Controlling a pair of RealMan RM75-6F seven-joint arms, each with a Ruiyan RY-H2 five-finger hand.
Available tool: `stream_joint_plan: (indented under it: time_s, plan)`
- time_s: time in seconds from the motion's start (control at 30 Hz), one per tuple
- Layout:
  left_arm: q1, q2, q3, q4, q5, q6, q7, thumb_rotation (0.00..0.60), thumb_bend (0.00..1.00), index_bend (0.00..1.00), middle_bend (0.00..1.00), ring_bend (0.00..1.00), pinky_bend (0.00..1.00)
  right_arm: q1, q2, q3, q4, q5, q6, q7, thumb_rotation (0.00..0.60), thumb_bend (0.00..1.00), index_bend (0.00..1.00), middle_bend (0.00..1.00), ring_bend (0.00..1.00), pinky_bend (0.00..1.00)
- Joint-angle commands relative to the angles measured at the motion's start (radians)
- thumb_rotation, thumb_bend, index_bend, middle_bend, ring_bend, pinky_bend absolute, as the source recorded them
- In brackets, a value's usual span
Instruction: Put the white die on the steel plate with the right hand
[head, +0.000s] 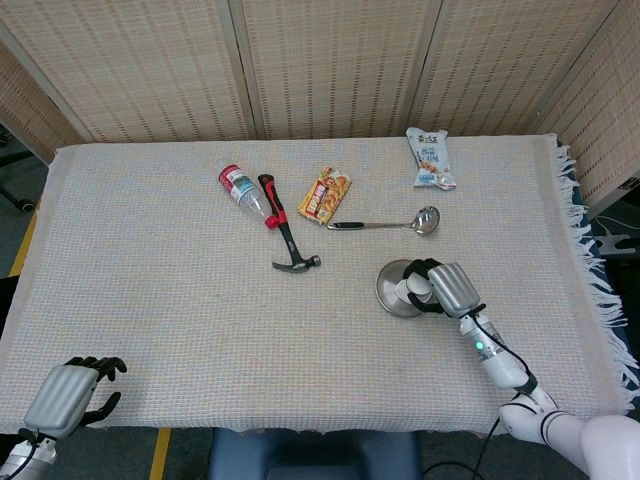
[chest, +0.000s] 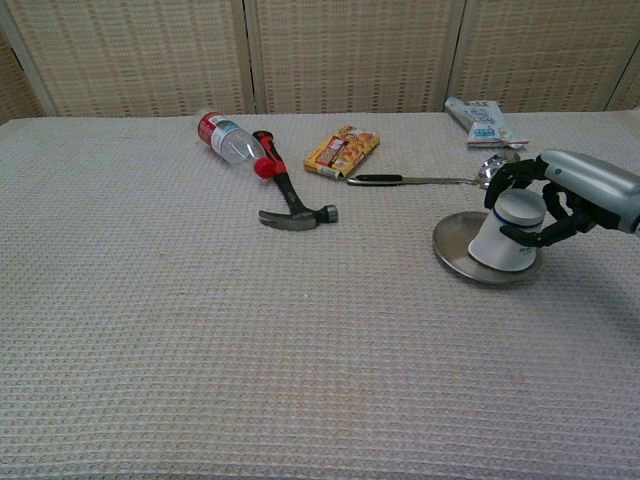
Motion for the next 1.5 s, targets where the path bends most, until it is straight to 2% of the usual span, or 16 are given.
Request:
stream_joint_plan:
  time_s: [0.03, 0.13, 0.3, 0.43, 0.6, 0.8, 1.03, 1.17, 1.33, 1.4, 1.5]
  plan:
    - [0.000, -0.001, -0.001, 0.001, -0.002, -0.001, 0.000, 0.600, 0.34, 0.40, 0.48, 0.44, 0.44, -0.004, -0.056, -0.008, 0.101, -0.026, 0.054, 0.105, 0.600, 0.31, 0.50, 0.50, 0.45, 0.74]
    - [0.000, -0.001, 0.000, 0.001, -0.001, -0.001, 0.000, 0.600, 0.34, 0.40, 0.48, 0.44, 0.44, -0.003, -0.095, -0.007, 0.179, -0.029, 0.076, 0.170, 0.600, 0.31, 0.50, 0.50, 0.45, 0.74]
    - [-0.001, -0.001, 0.001, 0.001, 0.001, -0.002, 0.001, 0.600, 0.34, 0.40, 0.48, 0.44, 0.44, -0.001, -0.122, -0.005, 0.233, -0.026, 0.074, 0.209, 0.600, 0.31, 0.50, 0.50, 0.45, 0.74]
    - [0.000, -0.001, 0.001, 0.001, -0.001, -0.001, 0.002, 0.600, 0.34, 0.40, 0.48, 0.44, 0.44, 0.017, -0.175, 0.013, 0.346, 0.002, 0.021, 0.281, 0.600, 0.31, 0.51, 0.50, 0.45, 0.74]
    - [-0.002, -0.001, 0.002, 0.000, -0.002, -0.006, 0.007, 0.600, 0.34, 0.41, 0.48, 0.44, 0.44, 0.036, -0.211, 0.015, 0.424, 0.009, -0.007, 0.331, 0.600, 0.31, 0.50, 0.50, 0.45, 0.74]
    - [-0.002, -0.001, 0.003, -0.002, -0.003, -0.008, 0.011, 0.600, 0.34, 0.41, 0.48, 0.44, 0.44, 0.042, -0.205, -0.013, 0.376, -0.011, -0.030, 0.467, 0.600, 0.31, 0.51, 0.50, 0.45, 0.74]
    - [-0.001, 0.000, 0.003, -0.002, -0.001, -0.006, 0.006, 0.600, 0.34, 0.41, 0.48, 0.44, 0.44, 0.049, -0.184, -0.038, 0.323, -0.035, -0.014, 0.550, 0.600, 0.31, 0.50, 0.50, 0.45, 0.74]
    - [-0.002, 0.001, 0.003, -0.003, -0.001, -0.006, 0.005, 0.600, 0.34, 0.40, 0.48, 0.44, 0.44, 0.052, -0.198, -0.023, 0.357, -0.021, -0.007, 0.455, 0.600, 0.31, 0.50, 0.50, 0.45, 0.74]
    - [-0.002, 0.001, 0.003, -0.003, 0.000, -0.006, 0.004, 0.600, 0.34, 0.41, 0.48, 0.44, 0.44, 0.055, -0.246, 0.007, 0.469, 0.004, 0.021, 0.235, 0.600, 0.31, 0.51, 0.50, 0.45, 0.74]
    - [-0.002, 0.001, 0.004, -0.003, -0.001, -0.007, 0.005, 0.600, 0.34, 0.40, 0.48, 0.44, 0.44, 0.057, -0.255, 0.010, 0.488, 0.009, 0.022, 0.208, 0.600, 0.31, 0.50, 0.50, 0.45, 0.74]
    - [-0.002, 0.000, 0.003, -0.003, -0.002, -0.009, 0.007, 0.600, 0.34, 0.41, 0.48, 0.44, 0.44, 0.055, -0.255, 0.009, 0.478, 0.012, 0.010, 0.243, 0.600, 0.31, 0.51, 0.50, 0.45, 0.74]
